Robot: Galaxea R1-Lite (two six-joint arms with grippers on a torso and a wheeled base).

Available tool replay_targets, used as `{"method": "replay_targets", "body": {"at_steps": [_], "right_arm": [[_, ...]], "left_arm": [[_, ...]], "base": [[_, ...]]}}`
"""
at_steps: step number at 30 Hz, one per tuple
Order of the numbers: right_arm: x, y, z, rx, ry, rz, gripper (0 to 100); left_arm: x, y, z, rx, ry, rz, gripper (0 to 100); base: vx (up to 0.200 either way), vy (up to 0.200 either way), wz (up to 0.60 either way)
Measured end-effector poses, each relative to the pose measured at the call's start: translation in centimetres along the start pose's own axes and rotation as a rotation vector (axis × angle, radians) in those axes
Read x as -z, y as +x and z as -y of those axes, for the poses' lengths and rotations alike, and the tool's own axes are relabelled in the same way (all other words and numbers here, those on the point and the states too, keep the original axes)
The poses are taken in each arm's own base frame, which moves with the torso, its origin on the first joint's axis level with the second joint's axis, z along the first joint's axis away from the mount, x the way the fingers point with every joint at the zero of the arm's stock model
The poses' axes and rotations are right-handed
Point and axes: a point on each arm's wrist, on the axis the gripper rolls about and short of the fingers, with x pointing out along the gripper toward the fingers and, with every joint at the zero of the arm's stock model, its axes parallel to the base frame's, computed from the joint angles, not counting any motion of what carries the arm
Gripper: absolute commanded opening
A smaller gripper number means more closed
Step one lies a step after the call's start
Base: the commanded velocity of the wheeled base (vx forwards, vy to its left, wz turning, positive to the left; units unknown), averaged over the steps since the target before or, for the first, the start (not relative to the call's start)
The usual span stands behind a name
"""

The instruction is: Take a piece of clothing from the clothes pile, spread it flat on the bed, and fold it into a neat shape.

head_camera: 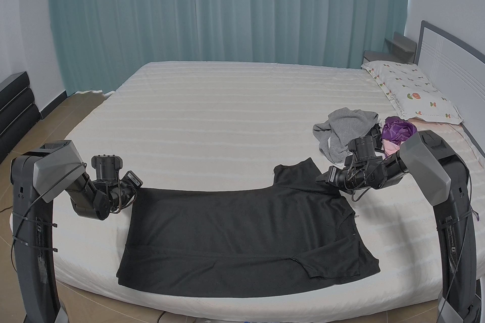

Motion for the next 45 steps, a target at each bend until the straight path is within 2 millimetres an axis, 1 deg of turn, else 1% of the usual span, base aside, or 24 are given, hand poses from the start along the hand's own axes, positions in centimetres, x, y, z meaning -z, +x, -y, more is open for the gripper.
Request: {"method": "replay_targets", "body": {"at_steps": [12,18,23,29,36,45], "right_arm": [[-0.6,-0.5,0.4,0.004,0.042,0.013,0],[-1.7,-1.9,0.4,-0.002,0.092,0.046,0],[-2.8,-3.3,0.9,-0.004,0.108,0.082,0],[-3.6,-4.2,0.8,-0.047,0.091,0.157,0],[-3.7,-4.5,0.8,-0.073,0.078,0.203,0],[-2.9,-4.6,0.9,-0.073,0.074,0.198,0]], "left_arm": [[-0.2,0.0,0.1,0.003,-0.001,0.005,0],[-0.6,-0.4,0.3,0.009,-0.005,0.014,0],[-1.6,-1.1,0.3,0.011,-0.016,0.037,0],[-2.7,-1.9,0.4,0.016,-0.045,0.062,0],[-3.2,-2.5,0.6,0.021,-0.053,0.072,0],[-3.4,-2.7,0.8,0.035,-0.053,0.087,0]], "base": [[0.000,0.000,0.00],[0.000,0.000,0.00],[0.000,0.000,0.00],[0.000,0.000,0.00],[0.000,0.000,0.00],[0.000,0.000,0.00]]}}
